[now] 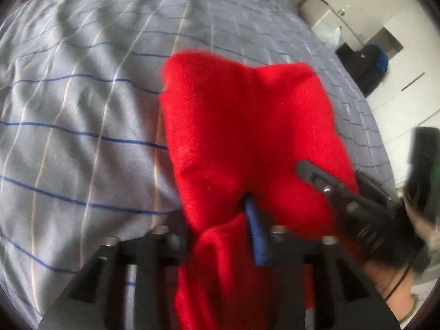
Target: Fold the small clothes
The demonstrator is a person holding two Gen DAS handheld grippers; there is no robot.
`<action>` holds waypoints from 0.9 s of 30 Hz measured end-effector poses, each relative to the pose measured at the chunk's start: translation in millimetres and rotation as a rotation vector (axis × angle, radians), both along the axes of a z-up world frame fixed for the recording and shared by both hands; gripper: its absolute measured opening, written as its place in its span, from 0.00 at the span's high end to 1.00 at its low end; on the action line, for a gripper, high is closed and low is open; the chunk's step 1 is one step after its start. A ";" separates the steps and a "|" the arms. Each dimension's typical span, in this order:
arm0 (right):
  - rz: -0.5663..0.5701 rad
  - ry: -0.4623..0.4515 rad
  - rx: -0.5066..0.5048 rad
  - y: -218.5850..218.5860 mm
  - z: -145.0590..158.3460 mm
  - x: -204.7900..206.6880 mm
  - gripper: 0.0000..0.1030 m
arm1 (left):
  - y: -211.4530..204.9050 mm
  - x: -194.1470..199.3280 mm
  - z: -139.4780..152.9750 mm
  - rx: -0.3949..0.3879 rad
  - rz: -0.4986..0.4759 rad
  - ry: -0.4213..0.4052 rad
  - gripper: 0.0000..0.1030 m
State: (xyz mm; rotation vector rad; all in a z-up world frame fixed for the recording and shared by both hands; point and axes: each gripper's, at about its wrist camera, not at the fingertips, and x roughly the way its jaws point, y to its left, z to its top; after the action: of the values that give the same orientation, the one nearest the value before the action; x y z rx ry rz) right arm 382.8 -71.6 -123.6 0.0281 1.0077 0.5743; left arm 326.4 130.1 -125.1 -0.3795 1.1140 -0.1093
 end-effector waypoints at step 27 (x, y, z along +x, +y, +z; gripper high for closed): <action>-0.022 -0.281 -0.215 -68.2 64.1 -128.6 0.07 | -38.0 -185.2 97.8 0.466 0.083 -0.501 0.00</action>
State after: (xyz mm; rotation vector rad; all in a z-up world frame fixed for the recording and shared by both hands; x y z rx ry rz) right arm 254.2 -139.7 -59.6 -0.2266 0.7890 0.4334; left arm 141.2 92.1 -27.3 0.0252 0.5987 0.1248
